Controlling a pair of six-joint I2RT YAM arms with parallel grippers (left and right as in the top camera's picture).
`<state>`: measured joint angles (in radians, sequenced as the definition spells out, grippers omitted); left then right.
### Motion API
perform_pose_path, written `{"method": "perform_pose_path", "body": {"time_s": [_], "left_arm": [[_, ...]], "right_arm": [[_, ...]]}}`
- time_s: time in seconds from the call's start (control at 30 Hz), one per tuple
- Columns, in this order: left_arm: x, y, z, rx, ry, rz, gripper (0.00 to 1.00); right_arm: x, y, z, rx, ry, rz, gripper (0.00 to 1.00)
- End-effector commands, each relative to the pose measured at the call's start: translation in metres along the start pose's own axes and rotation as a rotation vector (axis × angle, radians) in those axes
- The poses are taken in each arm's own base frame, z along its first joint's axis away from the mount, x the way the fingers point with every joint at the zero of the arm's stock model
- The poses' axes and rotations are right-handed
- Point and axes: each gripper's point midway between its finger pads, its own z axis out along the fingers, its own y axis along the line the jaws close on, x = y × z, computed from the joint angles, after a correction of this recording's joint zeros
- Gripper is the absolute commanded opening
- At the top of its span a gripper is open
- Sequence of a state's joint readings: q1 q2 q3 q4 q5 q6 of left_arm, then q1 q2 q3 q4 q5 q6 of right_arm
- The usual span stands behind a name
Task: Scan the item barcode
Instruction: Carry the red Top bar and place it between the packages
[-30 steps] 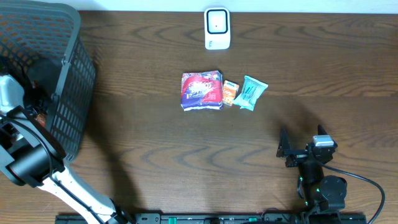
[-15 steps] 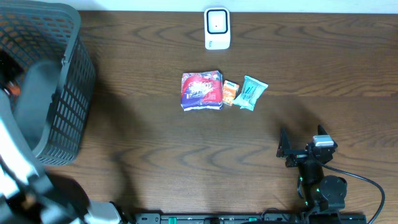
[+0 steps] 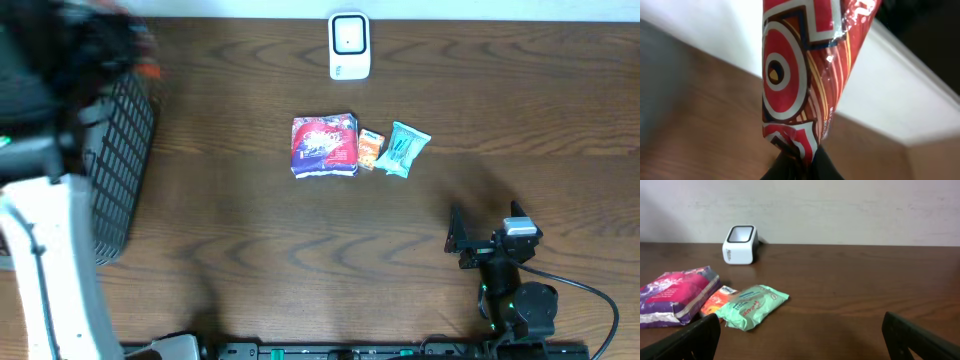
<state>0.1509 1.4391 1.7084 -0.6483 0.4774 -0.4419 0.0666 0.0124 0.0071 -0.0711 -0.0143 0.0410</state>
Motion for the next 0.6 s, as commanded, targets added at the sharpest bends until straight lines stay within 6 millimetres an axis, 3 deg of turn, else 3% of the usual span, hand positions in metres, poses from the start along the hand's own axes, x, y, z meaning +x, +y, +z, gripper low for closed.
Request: {"method": "perform_pose_path", "body": {"time_s": [0.0, 0.23, 0.4, 0.57], "left_arm": [[0.048, -0.038, 0.032, 0.107, 0.160, 0.000, 0.07], [0.157, -0.089, 0.099, 0.185, 0.454, 0.069, 0.07], [0.230, -0.094, 0.138, 0.127, 0.597, 0.122, 0.08], [0.290, -0.097, 0.159, 0.076, 0.700, 0.150, 0.07]], "right_arm": [[0.001, -0.001, 0.000, 0.004, 0.001, 0.007, 0.99], [0.001, -0.001, 0.000, 0.004, 0.001, 0.007, 0.99], [0.001, -0.001, 0.000, 0.004, 0.001, 0.007, 0.99], [0.001, -0.001, 0.000, 0.004, 0.001, 0.007, 0.99]]}}
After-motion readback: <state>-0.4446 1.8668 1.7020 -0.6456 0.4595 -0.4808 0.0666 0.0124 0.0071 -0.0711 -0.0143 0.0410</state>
